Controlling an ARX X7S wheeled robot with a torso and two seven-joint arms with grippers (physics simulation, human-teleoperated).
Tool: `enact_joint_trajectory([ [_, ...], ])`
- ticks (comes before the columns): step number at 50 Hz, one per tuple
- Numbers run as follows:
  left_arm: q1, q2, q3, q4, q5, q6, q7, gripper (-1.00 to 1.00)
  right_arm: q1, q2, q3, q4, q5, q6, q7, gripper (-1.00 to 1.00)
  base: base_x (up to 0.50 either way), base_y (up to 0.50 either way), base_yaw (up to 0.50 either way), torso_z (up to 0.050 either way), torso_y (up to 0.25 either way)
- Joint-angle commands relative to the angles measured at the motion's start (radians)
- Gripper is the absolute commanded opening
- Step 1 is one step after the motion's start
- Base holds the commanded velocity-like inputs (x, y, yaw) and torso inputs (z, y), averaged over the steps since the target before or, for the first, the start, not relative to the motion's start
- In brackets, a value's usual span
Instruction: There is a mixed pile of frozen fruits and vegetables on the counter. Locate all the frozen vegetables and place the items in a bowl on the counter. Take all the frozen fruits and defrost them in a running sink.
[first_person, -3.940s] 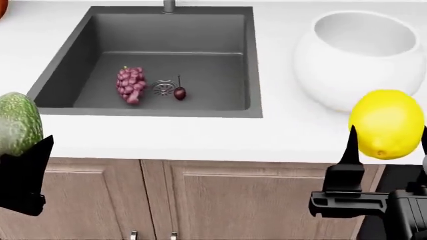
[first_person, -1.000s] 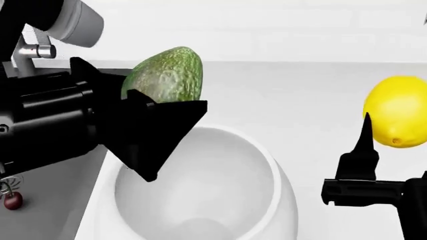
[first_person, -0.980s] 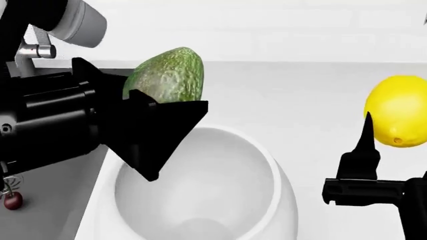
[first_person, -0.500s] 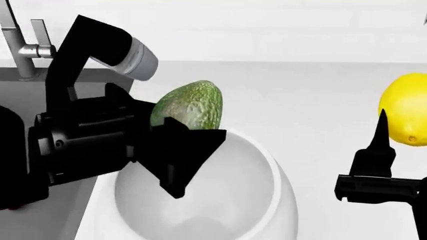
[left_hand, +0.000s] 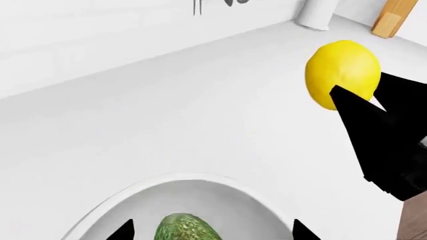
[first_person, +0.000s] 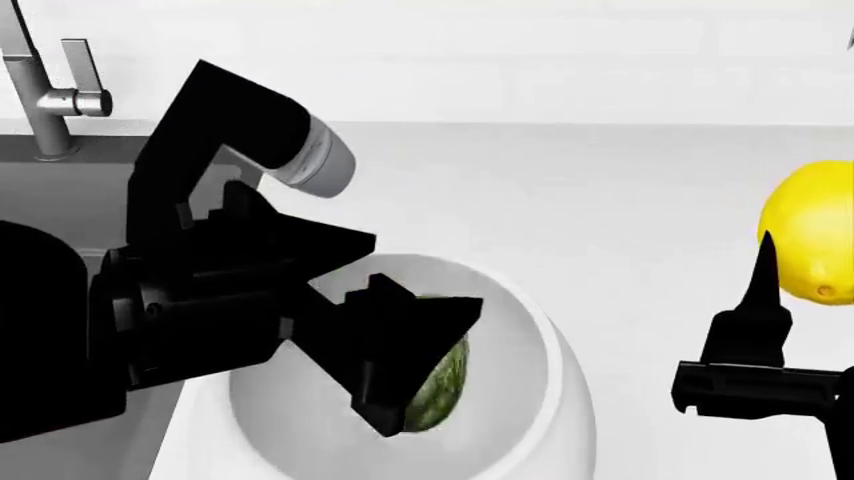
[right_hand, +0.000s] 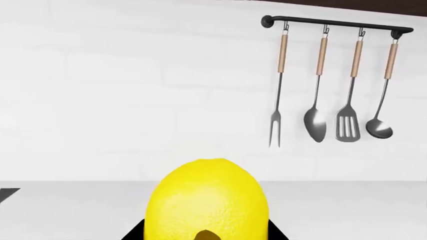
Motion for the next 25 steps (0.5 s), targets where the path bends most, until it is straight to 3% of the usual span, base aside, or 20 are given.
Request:
enact_joint_trajectory([
  [1,-0.003,0.019,-0.019,-0.007,0.015,0.023,0.021,1.00,0.001,-0.020,0.034,0.009,-0.034,0.020,-0.032,-1.00,0.00,0.00,0.00,0.000,0.000],
  [13,-0.053,-0.026,-0.070,0.057,-0.074,0.034,-0.048,1.00,0.018,-0.018,0.024,0.014,-0.032,0.029,-0.032,-1.00,0.00,0.00,0.00,0.000,0.000],
  [19,-0.075,-0.136,-0.141,0.116,-0.136,0.053,-0.094,1.00,0.047,-0.019,0.001,0.018,-0.021,0.047,-0.036,-1.00,0.00,0.00,0.00,0.000,0.000],
  [25,-0.034,-0.297,-0.224,0.227,-0.139,0.092,-0.158,1.00,0.277,0.017,-0.052,0.046,0.131,0.146,-0.059,-1.00,0.00,0.00,0.00,0.000,0.000],
])
